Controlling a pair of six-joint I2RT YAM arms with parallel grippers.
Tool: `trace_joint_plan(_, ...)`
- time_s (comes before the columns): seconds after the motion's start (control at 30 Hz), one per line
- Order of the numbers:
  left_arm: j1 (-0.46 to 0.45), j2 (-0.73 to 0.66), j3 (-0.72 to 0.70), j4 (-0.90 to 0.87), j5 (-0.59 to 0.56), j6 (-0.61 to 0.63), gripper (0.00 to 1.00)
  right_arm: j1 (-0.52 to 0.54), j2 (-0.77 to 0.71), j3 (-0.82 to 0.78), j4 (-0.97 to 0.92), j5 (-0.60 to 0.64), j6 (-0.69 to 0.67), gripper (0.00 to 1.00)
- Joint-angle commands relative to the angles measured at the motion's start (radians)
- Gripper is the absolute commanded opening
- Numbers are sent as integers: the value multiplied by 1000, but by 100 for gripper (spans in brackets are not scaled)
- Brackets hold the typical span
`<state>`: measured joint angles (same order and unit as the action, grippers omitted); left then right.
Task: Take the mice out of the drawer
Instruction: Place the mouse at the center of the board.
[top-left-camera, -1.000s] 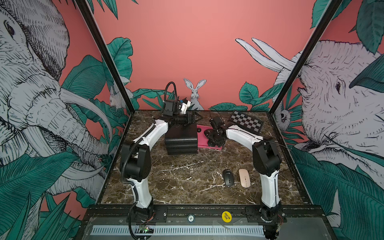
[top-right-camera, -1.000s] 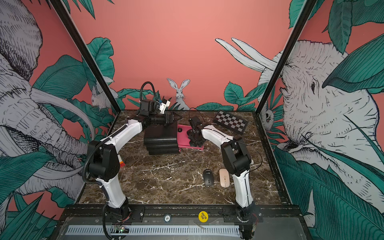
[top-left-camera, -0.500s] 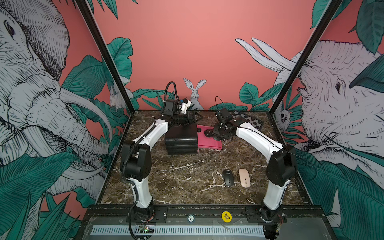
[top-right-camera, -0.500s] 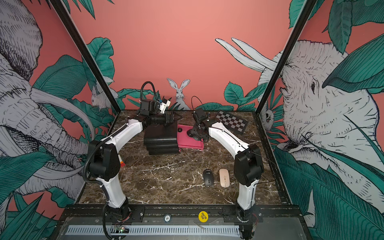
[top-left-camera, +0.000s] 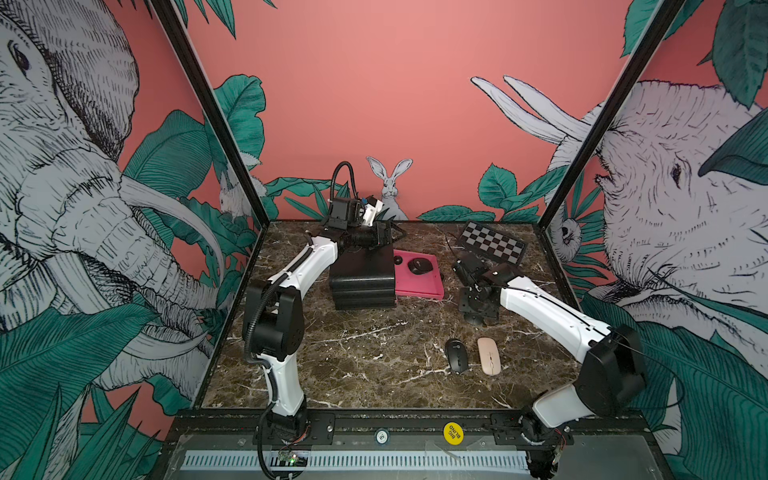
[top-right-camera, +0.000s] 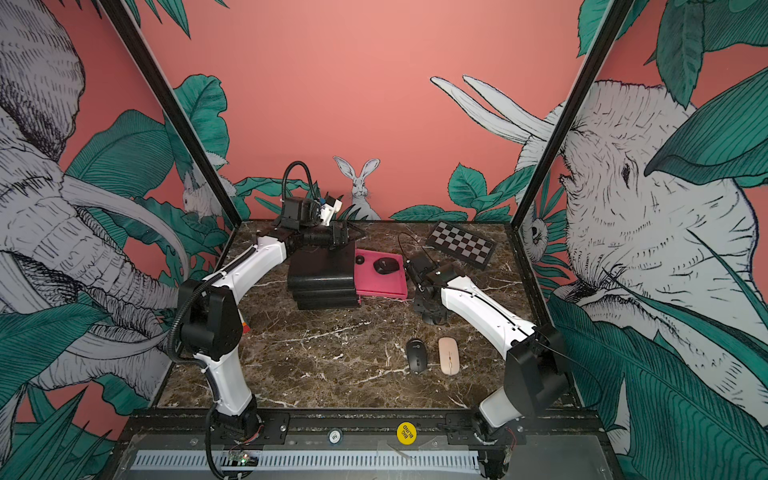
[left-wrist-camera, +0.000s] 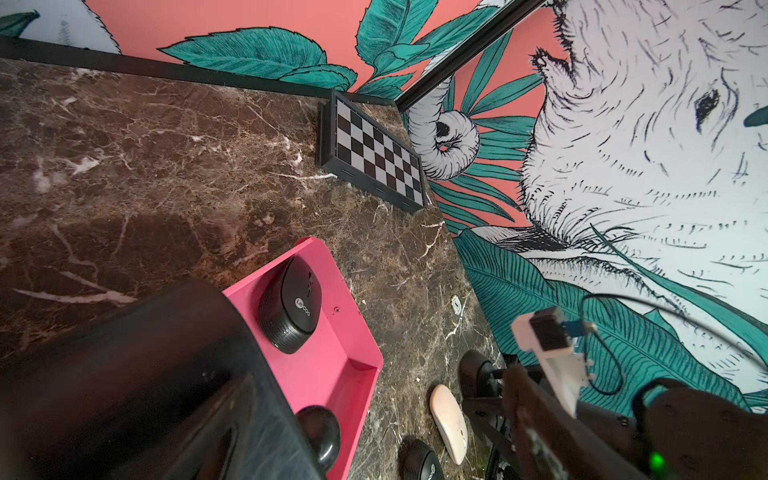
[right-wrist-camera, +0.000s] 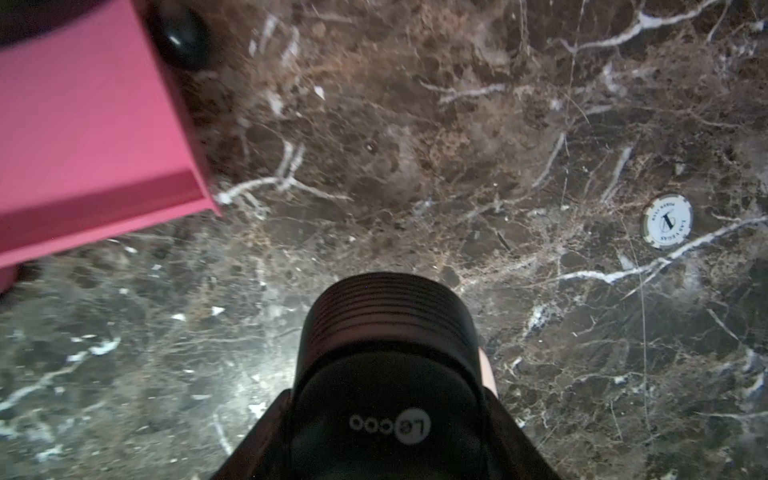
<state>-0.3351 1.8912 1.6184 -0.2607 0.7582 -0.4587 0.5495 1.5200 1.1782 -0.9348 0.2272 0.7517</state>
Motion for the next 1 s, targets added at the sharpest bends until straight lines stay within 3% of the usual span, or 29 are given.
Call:
trace_joint_plan(0.0, 1, 54, -26, -161, -59, 1, 96, -37, 25, -56, 5, 28, -49, 57)
trace_joint_plan(0.27, 0, 42, -33, -160, -66, 2, 96, -134, 119, -117, 143, -15, -105, 57)
trace_joint_plan(0.73, 0, 43, -31, -155, -61, -7, 96, -183, 222, -140, 300, -34, -136, 57)
trace_joint_plan(0.87, 0, 43, -29, -154, -63, -6, 96, -189, 214, -161, 304, -32, -140, 62)
trace_joint_plan(0.97, 1, 45, -29, -152, -61, -9, 96, -190, 196, -173, 304, -28, -143, 72)
